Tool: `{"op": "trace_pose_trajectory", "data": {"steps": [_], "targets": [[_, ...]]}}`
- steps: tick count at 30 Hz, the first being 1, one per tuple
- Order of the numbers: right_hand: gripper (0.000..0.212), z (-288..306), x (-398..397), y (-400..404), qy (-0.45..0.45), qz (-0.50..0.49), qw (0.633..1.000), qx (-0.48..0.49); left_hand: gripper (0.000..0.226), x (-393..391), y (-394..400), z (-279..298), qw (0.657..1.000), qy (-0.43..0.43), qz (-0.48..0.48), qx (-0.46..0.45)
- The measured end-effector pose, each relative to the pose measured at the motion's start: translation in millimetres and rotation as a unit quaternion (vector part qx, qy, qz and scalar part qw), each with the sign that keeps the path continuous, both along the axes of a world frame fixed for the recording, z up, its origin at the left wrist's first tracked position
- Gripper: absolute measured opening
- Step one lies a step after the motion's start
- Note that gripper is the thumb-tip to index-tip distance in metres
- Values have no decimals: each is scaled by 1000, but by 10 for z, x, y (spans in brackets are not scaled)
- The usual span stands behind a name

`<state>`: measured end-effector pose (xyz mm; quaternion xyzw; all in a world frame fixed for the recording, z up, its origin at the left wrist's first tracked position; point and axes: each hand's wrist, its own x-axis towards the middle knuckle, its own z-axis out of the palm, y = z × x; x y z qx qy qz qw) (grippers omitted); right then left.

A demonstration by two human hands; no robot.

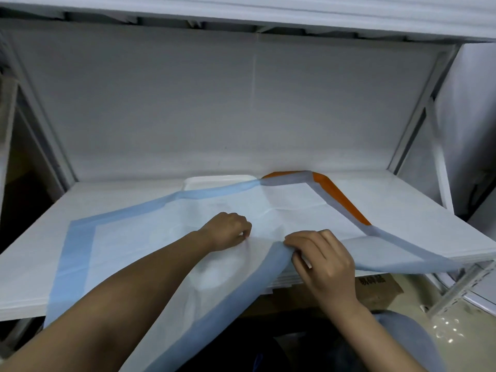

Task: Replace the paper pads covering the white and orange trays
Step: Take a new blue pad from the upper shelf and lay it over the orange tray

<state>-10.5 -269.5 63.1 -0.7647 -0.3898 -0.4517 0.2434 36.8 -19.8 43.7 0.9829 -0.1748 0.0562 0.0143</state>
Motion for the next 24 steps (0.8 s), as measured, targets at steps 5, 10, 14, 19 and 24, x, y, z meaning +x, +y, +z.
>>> {"op": "trace_pose_trajectory", "data": {"steps": [5,10,14,19,24], "targets": [[10,190,66,-44,18,-5,999,50,9,0,211,339,978,-32,120,-170],[11,549,118,7,95,23,985,143,8,-117,320,842,951,-129,165,-227],[12,930,197,58,247,92,924,277,8,-295,369,1282,938,-215,193,-189],[4,1370,323,68,380,197,826,367,7,-500,419,1727,918,-293,175,-200],[14,1573,387,28,431,220,798,358,25,-696,408,1961,911,-362,152,-129]]}}
